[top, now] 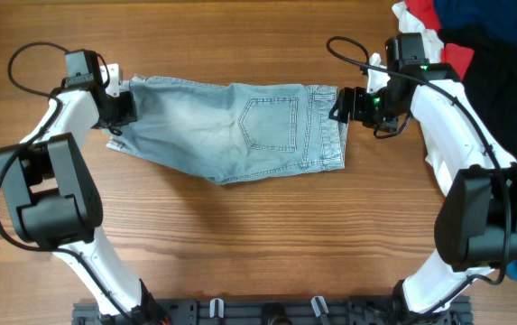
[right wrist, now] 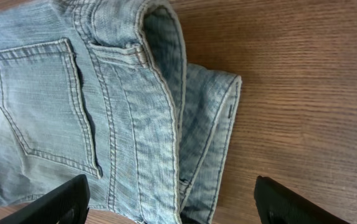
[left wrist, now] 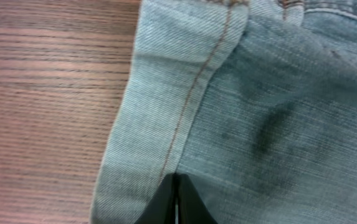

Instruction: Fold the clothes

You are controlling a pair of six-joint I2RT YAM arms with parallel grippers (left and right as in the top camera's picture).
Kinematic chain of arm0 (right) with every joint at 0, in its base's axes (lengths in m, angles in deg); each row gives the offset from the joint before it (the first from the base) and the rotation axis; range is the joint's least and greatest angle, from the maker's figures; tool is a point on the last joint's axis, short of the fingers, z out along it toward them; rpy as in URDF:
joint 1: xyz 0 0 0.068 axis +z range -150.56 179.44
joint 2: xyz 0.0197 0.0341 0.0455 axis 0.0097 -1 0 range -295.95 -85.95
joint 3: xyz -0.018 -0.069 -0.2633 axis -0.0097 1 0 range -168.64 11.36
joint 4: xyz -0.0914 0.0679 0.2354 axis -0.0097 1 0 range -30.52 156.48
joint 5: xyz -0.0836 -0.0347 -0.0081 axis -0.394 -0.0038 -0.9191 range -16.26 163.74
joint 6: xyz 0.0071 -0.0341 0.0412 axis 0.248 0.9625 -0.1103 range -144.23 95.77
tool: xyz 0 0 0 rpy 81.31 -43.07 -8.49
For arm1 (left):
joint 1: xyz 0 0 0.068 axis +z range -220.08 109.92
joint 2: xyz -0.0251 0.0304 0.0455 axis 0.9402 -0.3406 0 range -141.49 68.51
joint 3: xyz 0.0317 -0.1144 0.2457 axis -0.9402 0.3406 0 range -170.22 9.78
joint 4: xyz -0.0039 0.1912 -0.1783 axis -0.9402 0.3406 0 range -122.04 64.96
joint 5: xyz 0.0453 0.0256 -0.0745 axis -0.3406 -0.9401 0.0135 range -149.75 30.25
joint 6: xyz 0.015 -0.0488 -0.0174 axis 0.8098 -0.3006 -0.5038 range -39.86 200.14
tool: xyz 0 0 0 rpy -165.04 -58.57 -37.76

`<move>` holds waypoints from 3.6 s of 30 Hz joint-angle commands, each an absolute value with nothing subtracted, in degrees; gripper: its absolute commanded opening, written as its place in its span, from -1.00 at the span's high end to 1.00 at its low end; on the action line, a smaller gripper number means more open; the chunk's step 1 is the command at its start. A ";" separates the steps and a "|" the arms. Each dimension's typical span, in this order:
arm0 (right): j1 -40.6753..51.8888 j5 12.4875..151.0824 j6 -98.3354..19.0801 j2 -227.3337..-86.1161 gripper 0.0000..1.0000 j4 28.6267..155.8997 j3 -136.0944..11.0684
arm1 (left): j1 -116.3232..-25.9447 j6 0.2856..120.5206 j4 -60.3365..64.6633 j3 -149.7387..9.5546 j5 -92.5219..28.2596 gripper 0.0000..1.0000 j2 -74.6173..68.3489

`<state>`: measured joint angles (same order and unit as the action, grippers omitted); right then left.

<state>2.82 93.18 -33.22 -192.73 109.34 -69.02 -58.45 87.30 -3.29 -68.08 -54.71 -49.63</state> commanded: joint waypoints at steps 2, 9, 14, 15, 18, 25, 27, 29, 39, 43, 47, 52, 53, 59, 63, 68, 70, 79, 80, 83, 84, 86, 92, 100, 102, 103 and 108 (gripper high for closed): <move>2.75 94.04 -30.19 -193.46 -0.71 107.20 -67.53 | -58.12 88.24 -3.49 -68.21 -54.25 0.92 -55.45; 2.82 93.05 -33.38 -193.52 -0.69 98.79 -58.50 | -58.14 85.66 -4.45 -68.21 -54.21 0.92 -55.91; 3.21 93.10 -36.74 -193.67 -0.63 90.09 -52.08 | -58.16 85.62 -4.65 -68.21 -54.21 0.92 -55.95; 3.61 93.10 -38.21 -193.72 -0.61 88.56 -50.94 | -58.21 85.59 -4.65 -68.21 -54.23 0.92 -55.95; 5.90 93.05 -40.04 -194.50 -0.52 86.20 -49.72 | -58.18 84.15 -4.67 -68.21 -54.25 0.92 -55.95; 11.48 85.27 -53.38 -199.33 -0.01 85.06 -49.69 | -58.18 83.82 -4.58 -68.21 -54.23 0.92 -55.95; 11.37 83.98 -54.27 -200.21 0.19 85.06 -49.69 | -58.18 82.99 -4.49 -68.21 -54.25 0.92 -55.95; 10.27 83.81 -54.25 -199.73 0.78 85.13 -49.72 | -58.18 82.66 -4.34 -68.19 -54.23 0.92 -55.95; -5.20 93.73 -37.68 -188.21 0.91 100.40 -59.35 | -63.17 76.87 2.33 -68.19 -52.68 0.92 -55.95; -6.56 93.75 -31.89 -188.06 0.92 106.50 -66.11 | -68.52 70.73 5.39 -68.19 -51.45 0.92 -55.95; -6.49 96.86 -28.07 -188.03 0.91 111.33 -75.03 | -74.20 66.01 6.20 -68.19 -47.74 0.92 -55.95; -1.46 101.01 -27.74 -188.03 0.91 115.51 -82.59 | -78.45 62.21 6.15 -68.19 -47.61 0.92 -55.95; 1.55 101.05 -28.37 -188.03 0.91 115.16 -82.70 | -78.51 61.40 6.15 -68.19 -47.17 0.92 -55.95; 16.76 98.69 -36.11 -188.17 0.91 107.40 -82.70 | -78.51 61.22 6.22 -68.23 -45.60 0.92 -55.67; 23.87 96.13 -39.87 -188.80 0.91 102.55 -82.68 | -76.83 61.29 9.10 -68.26 -45.64 0.92 -51.32; 27.85 95.11 -42.36 -191.60 0.91 98.13 -82.68 | -73.94 61.88 14.70 -68.26 -45.81 0.36 -42.07; 28.94 95.15 -42.91 -193.06 0.91 96.51 -82.68 | -73.42 61.90 15.83 -68.26 -46.51 0.05 -38.51; 32.92 95.13 -45.33 -194.79 0.92 90.68 -82.68 | -69.86 59.63 16.49 -68.26 -47.58 -0.99 -22.01; 33.51 95.19 -45.53 -195.34 0.91 89.87 -82.68 | -68.04 58.05 16.49 -68.26 -47.61 -0.99 -19.45; 36.02 95.37 -47.96 -197.94 0.92 86.59 -82.68 | -63.15 54.56 16.49 -68.23 -47.61 -0.99 -14.64; 36.98 95.43 -48.81 -198.90 0.91 84.97 -82.68 | -62.14 54.10 16.49 -68.23 -47.58 -0.99 -14.07; 39.61 96.53 -50.42 -201.15 0.91 81.21 -82.68 | -59.76 53.70 16.69 -68.23 -47.56 -1.00 -13.77; 45.83 97.93 -52.44 -205.21 -0.99 69.81 -82.68 | -58.34 53.73 16.88 -68.23 -47.58 -1.00 -13.77; 39.45 101.03 -45.46 -199.36 -0.99 80.43 -82.70 | -58.34 54.43 19.00 -68.21 -48.94 -0.99 -14.10; 35.28 100.59 -44.92 -198.74 -0.99 85.13 -82.70 | -58.34 55.98 20.16 -68.10 -49.51 -0.99 -14.86; 33.24 100.59 -43.39 -199.09 -0.99 87.60 -82.70 | -58.34 57.38 20.88 -68.10 -49.55 -1.00 -15.65; 31.74 99.26 -34.80 -202.59 -0.27 91.97 -82.54 | -58.34 57.44 21.61 -68.08 -50.21 -1.00 -17.64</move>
<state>29.75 100.11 -40.94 -200.71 91.18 -81.67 -58.64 56.00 21.43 -68.37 -49.25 -16.17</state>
